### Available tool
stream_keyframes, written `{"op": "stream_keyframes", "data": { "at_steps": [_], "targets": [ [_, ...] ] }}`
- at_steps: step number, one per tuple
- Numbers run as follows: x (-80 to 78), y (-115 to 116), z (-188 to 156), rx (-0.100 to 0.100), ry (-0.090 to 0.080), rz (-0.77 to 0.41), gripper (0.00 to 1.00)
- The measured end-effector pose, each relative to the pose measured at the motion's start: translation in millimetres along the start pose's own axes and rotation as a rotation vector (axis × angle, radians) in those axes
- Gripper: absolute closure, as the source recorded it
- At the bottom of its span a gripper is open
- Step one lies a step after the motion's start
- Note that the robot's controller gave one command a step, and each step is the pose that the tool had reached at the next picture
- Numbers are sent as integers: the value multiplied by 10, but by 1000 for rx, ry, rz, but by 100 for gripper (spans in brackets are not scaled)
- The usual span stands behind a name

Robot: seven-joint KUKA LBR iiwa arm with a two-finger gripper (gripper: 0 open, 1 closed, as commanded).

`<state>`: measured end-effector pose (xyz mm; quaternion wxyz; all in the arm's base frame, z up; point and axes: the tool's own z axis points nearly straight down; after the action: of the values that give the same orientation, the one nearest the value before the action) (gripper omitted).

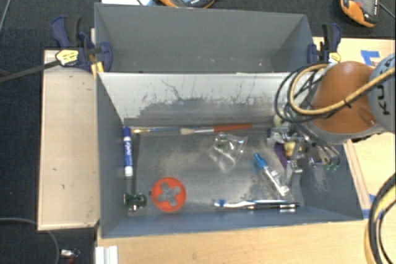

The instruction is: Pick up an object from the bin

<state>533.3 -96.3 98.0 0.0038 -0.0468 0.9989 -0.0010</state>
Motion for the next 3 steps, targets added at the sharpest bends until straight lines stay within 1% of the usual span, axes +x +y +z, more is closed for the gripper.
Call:
{"op": "stream_keyframes", "data": {
  "at_steps": [1,2,3],
  "targets": [
    [548,139,119,-2,-6,-3,0],
    [544,138,116,-1,-7,-4,0],
    [427,-13,274,-1,-8,-14,100]
  ]
}}
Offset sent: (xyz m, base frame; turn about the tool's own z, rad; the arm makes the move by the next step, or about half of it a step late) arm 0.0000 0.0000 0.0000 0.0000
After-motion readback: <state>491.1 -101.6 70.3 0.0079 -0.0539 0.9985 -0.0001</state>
